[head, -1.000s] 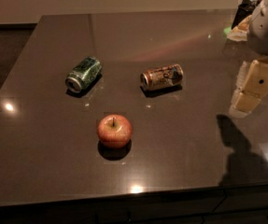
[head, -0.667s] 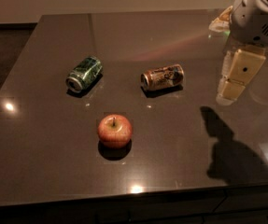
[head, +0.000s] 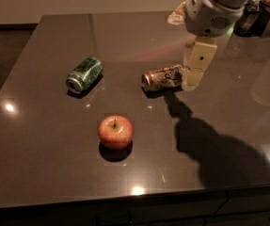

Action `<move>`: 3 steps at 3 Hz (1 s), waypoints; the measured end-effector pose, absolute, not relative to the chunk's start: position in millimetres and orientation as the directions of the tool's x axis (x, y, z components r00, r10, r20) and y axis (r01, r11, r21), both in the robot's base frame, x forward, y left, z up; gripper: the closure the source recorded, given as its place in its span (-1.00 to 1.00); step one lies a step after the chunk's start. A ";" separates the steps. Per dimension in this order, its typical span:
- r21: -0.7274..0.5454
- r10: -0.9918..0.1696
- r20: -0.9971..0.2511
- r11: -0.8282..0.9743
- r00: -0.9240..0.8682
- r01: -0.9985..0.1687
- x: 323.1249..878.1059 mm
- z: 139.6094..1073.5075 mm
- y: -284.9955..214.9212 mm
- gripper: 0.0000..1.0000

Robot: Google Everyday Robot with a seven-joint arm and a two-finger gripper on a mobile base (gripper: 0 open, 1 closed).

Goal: Place green can upright

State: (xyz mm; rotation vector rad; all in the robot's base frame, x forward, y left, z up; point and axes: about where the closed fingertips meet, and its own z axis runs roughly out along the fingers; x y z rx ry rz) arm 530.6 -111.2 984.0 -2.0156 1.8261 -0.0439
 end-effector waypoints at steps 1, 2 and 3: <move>-0.323 -0.939 -0.227 -0.176 0.257 -0.930 554.8 973.8 -75.7 -1.00; -0.316 -0.899 -0.197 -0.320 0.392 -0.893 574.5 964.1 -36.8 -1.00; -0.313 -0.844 -0.152 -0.452 0.514 -0.835 587.9 955.1 -0.7 -1.00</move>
Offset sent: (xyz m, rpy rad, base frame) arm 0.0663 0.1223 -0.0325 -0.1089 0.0055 0.4766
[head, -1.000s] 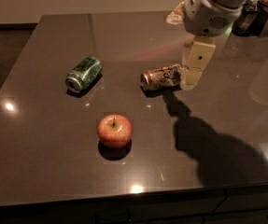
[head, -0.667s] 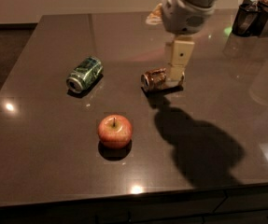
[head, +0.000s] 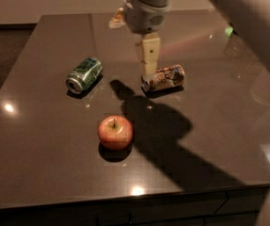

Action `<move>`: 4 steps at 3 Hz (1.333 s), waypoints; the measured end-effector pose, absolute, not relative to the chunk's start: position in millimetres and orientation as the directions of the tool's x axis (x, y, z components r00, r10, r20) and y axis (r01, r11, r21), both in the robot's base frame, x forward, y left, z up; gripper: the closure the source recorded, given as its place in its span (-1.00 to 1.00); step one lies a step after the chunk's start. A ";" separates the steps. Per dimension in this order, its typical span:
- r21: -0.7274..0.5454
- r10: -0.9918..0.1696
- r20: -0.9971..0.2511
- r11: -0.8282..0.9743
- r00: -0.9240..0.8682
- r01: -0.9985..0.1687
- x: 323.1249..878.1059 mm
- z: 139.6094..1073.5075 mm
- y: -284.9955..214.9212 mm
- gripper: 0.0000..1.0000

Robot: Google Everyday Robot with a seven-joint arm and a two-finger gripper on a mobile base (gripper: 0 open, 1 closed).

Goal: Place green can upright

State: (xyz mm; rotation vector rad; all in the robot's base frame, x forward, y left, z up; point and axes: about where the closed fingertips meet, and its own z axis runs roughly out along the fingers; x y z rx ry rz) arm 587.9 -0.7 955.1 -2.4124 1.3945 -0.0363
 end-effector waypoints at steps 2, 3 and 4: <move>-0.266 -0.702 -0.050 -0.677 0.711 -0.687 604.0 923.3 76.1 -1.00; -0.252 -0.652 -0.028 -0.729 0.757 -0.637 608.7 916.1 100.7 -1.00; -0.228 -0.595 0.010 -0.784 0.804 -0.577 610.4 907.3 125.4 -1.00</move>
Offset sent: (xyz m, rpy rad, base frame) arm 0.0167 0.1052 -0.0476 -0.1857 -0.0045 0.3533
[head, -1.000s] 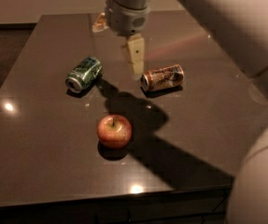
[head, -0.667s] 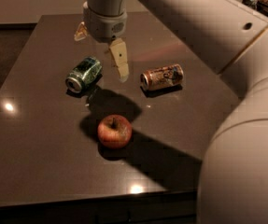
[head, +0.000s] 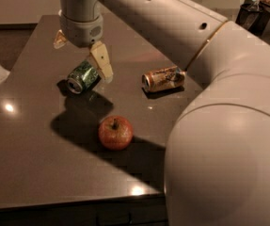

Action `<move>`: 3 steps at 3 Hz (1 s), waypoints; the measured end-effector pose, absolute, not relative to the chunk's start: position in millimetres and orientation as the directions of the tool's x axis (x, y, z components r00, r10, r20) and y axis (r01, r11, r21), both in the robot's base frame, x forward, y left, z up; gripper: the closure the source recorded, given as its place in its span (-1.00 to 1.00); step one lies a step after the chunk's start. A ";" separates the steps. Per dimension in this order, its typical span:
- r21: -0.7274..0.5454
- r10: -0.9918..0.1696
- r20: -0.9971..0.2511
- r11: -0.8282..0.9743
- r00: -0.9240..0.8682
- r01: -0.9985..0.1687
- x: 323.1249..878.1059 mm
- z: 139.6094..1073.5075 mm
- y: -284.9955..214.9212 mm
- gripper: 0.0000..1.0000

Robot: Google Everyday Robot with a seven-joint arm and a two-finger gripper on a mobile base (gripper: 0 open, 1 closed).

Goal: Place green can upright

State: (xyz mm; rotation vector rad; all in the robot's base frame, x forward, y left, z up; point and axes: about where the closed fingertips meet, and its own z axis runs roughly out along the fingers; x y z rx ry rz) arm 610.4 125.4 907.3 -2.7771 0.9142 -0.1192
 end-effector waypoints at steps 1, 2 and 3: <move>-0.179 -0.526 0.039 -0.840 0.849 -0.512 607.5 890.4 147.2 -1.00; -0.142 -0.502 0.053 -0.860 0.863 -0.491 613.5 877.7 154.7 -1.00; -0.116 -0.489 0.061 -0.870 0.870 -0.480 619.0 868.5 158.2 -1.00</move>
Offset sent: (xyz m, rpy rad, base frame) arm 0.0023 0.0259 -0.0429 -0.1868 0.0544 0.1384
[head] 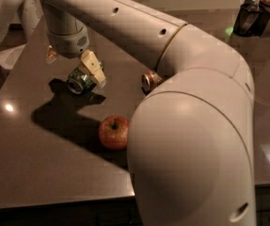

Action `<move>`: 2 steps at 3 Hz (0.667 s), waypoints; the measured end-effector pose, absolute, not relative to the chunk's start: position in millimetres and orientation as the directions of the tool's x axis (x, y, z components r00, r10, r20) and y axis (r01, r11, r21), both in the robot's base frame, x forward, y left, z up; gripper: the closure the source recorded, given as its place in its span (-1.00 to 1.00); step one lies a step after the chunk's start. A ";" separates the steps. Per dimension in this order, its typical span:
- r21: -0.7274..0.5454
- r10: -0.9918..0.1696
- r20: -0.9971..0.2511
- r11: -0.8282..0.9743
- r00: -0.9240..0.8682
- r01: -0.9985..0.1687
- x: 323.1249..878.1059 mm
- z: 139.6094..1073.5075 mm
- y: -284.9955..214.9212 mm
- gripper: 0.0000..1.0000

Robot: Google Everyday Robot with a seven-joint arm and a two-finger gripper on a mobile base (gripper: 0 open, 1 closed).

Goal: Place green can upright

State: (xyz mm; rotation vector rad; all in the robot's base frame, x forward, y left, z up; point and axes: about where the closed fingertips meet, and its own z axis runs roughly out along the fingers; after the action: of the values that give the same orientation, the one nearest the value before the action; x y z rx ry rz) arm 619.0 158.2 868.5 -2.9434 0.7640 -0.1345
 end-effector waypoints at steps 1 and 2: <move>-0.095 -0.486 0.069 -0.872 0.871 -0.480 623.6 862.5 158.6 -0.63; -0.080 -0.491 0.069 -0.871 0.869 -0.486 623.8 859.8 158.3 -0.17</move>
Offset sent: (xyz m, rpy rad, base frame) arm -0.0094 -0.0174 -0.0081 -0.1124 0.0676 -0.0197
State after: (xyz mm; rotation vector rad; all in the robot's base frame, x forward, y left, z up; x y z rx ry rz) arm 623.8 158.3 859.8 -2.9782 0.7788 -0.1341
